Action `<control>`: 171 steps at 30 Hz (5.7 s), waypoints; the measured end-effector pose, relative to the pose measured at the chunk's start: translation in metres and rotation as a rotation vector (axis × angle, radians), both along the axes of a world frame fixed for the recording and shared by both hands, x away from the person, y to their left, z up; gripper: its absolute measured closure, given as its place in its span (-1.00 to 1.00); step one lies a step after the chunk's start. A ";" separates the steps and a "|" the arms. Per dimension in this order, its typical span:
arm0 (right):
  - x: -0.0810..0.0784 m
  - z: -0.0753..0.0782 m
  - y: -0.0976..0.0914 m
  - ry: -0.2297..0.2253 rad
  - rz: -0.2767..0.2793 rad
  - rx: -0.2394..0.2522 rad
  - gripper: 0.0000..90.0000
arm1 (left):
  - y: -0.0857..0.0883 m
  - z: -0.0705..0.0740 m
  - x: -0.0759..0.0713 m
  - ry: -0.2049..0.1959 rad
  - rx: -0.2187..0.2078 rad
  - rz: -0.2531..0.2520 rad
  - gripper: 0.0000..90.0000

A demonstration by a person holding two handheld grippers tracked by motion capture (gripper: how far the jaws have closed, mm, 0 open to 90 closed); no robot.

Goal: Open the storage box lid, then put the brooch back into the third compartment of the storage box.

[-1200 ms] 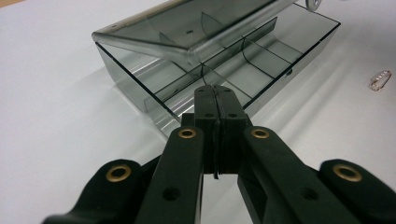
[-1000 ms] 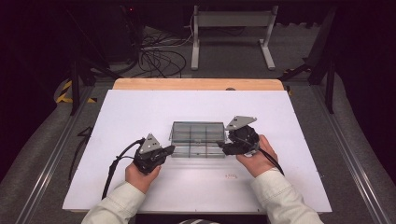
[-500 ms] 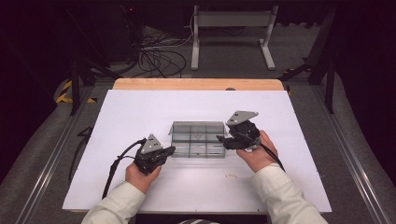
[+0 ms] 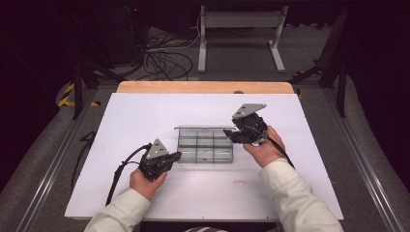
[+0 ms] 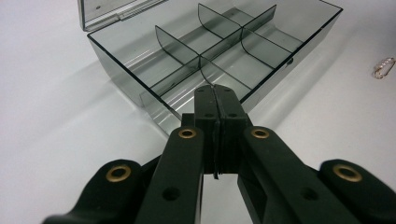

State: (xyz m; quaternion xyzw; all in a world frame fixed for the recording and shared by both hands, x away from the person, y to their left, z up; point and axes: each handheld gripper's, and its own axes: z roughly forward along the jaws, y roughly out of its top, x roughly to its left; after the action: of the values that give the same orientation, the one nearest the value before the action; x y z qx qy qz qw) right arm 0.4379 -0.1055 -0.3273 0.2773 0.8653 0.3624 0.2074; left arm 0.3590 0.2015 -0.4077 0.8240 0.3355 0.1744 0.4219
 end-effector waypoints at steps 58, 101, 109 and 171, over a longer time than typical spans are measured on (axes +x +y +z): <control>0.068 -0.017 0.001 0.072 -0.156 0.258 0.04 | 0.001 0.000 0.001 0.011 -0.013 -0.001 0.97; 0.113 -0.058 0.014 0.233 -0.196 0.275 -0.65 | 0.001 0.000 0.002 0.010 -0.008 -0.012 0.96; 0.116 -0.066 0.014 0.283 -0.195 0.270 -0.76 | 0.001 0.000 0.002 0.009 -0.010 -0.014 0.96; -0.010 0.010 -0.022 0.034 0.113 0.304 -0.92 | 0.047 0.021 -0.035 -0.096 -0.109 0.034 -0.04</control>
State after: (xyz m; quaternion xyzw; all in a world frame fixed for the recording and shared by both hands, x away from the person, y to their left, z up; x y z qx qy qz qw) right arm 0.4279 -0.1270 -0.3172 0.2624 0.8180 0.4958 0.1277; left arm 0.3238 0.2484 -0.3871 0.7847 0.3377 0.2025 0.4788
